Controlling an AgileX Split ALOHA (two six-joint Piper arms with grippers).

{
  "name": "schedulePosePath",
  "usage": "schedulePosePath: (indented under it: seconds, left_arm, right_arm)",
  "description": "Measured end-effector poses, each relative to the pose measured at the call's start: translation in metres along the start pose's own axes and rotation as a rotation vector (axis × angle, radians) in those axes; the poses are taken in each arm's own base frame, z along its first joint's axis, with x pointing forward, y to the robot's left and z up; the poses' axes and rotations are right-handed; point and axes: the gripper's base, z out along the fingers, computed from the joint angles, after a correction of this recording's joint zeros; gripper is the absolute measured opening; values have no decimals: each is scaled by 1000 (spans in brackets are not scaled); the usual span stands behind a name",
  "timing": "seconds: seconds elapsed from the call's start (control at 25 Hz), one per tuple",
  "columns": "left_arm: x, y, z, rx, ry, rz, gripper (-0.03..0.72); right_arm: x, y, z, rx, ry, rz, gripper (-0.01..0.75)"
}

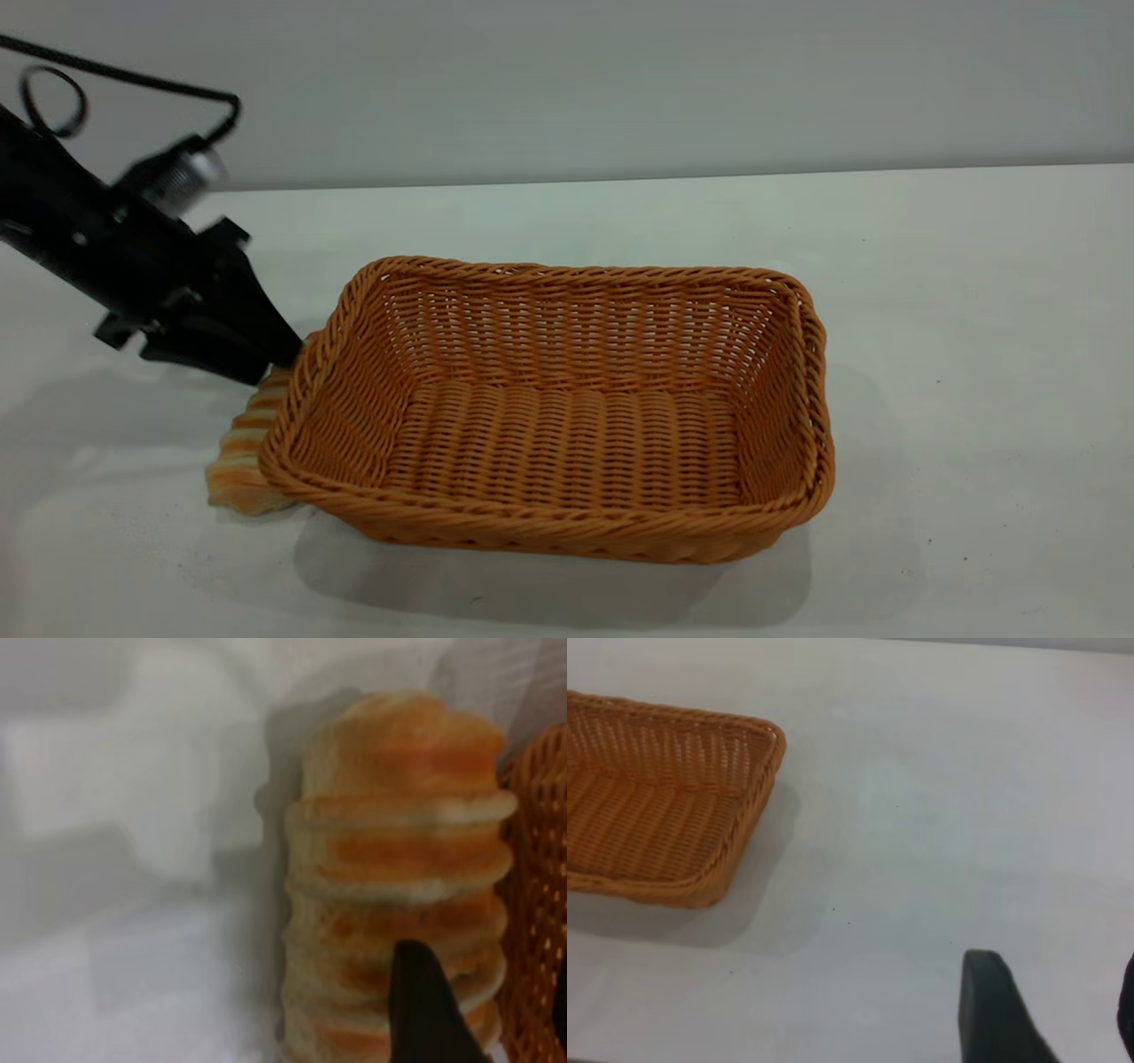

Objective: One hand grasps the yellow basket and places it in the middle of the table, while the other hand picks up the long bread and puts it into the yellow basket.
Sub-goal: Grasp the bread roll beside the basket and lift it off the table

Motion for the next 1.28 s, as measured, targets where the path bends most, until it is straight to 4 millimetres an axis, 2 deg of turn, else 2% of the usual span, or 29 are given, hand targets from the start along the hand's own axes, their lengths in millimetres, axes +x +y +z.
schedulePosePath:
  seconds: [0.68,0.8,1.04,1.28]
  left_arm:
    - [3,8,1,-83,37,-35,393]
    - [4,9,3,-84,40,-41,343]
    - [4,10,4,-86,43,-39,168]
    - [5,10,4,-96,49,-30,56]
  right_arm:
    - [0,0,0,0,0,4,358]
    - [0,0,0,0,0,4,357]
    - [3,0,0,-1,31,6,356]
    - [4,0,0,-1,42,10,356]
